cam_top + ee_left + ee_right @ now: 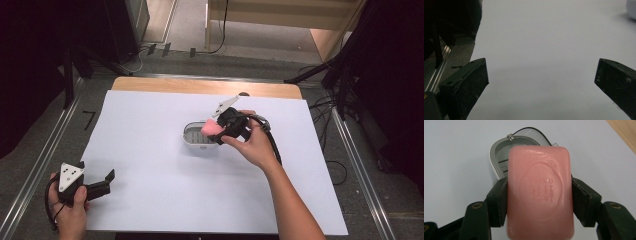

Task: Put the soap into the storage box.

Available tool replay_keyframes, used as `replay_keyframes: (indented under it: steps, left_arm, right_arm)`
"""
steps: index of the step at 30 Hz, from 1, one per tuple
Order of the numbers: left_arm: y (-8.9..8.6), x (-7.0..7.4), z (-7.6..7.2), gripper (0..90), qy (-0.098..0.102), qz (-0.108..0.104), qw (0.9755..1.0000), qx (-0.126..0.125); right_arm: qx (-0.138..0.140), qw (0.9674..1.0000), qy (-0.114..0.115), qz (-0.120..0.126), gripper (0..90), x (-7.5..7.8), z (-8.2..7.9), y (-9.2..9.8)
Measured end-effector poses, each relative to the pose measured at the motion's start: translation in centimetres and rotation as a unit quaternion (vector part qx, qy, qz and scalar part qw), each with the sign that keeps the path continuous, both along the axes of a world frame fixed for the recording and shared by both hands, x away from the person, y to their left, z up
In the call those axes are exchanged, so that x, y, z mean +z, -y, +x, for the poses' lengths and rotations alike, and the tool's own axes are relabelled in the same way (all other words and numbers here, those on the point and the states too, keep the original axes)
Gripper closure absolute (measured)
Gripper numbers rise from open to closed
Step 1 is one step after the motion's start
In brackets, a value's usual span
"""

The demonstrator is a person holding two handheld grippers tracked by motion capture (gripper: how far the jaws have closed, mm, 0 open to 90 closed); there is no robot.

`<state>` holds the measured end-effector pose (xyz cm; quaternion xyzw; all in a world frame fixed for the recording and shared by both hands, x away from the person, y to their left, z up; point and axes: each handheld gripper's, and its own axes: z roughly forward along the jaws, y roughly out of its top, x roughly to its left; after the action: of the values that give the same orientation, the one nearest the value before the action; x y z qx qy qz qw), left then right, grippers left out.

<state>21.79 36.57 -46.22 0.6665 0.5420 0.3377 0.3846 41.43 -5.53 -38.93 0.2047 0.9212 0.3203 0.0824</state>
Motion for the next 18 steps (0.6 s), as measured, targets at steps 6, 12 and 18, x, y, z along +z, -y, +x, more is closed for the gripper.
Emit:
replay_keyframes:
  steps: [6, 12, 18]
  left_arm:
    - [0.0, 0.0, 0.0, 0.0, 0.001, -0.001, 1.0, -0.001]
    - [0.0, 0.0, 0.0, 0.0, 0.002, -0.002, 1.0, -0.001]
    - [-0.1, 0.0, 0.0, 0.0, 0.002, -0.003, 1.0, -0.001]
  right_arm:
    - [0.004, 0.9999, -0.01, -0.001, 38.9, -0.2, 0.3, -1.0]
    - [0.022, 0.9997, -0.012, -0.009, 38.8, -0.7, 0.9, -2.1]
    - [0.034, 0.9993, -0.008, -0.012, 38.8, -1.2, 1.2, -2.4]
